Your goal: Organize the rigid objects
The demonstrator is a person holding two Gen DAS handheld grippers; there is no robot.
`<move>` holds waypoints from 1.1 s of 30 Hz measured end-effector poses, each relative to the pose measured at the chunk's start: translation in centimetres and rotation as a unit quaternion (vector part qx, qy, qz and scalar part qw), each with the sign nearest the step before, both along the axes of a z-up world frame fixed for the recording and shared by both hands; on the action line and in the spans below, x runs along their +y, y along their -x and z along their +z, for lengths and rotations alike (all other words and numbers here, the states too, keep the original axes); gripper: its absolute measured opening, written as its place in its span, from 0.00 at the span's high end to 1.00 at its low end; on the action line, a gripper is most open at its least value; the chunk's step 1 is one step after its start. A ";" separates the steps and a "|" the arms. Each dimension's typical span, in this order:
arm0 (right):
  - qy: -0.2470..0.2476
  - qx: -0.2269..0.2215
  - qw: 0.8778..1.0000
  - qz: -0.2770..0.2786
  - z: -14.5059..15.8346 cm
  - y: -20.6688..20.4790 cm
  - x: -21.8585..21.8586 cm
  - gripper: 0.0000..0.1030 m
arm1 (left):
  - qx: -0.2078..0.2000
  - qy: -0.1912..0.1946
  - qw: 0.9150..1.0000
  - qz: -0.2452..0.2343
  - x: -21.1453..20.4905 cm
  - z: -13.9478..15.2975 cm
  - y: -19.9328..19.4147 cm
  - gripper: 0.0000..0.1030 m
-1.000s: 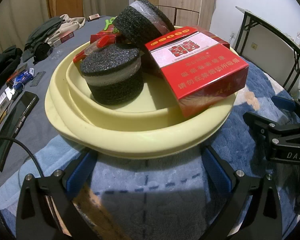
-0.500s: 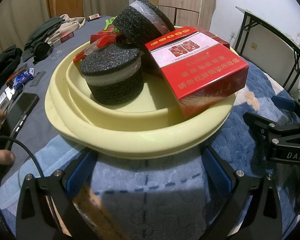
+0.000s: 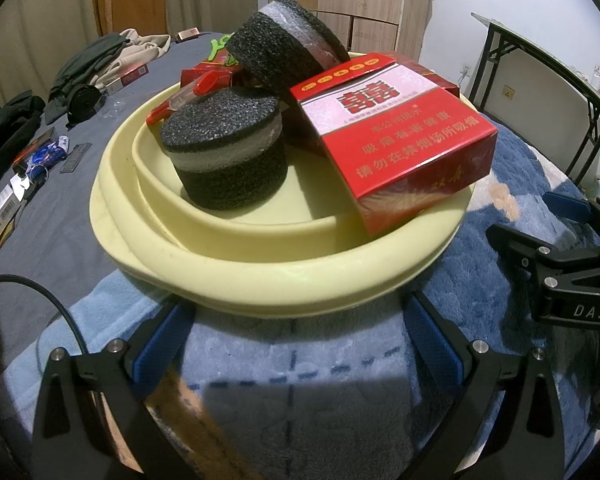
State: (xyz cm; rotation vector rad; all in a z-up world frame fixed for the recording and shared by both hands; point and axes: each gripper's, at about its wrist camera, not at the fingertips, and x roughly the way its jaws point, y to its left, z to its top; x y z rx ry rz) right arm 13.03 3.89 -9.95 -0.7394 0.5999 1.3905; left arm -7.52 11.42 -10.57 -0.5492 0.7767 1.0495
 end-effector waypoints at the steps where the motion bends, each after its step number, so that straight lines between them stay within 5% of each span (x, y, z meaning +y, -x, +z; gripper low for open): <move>1: 0.000 0.000 1.000 0.000 0.0 0.0 0.0 0.00 | 0.000 0.000 1.000 0.000 0.0 0.0 0.0 0.00; 33: 0.000 0.001 1.000 -0.001 0.0 -0.1 0.0 0.00 | 0.001 -0.001 1.000 0.000 -0.1 0.0 -0.1 0.00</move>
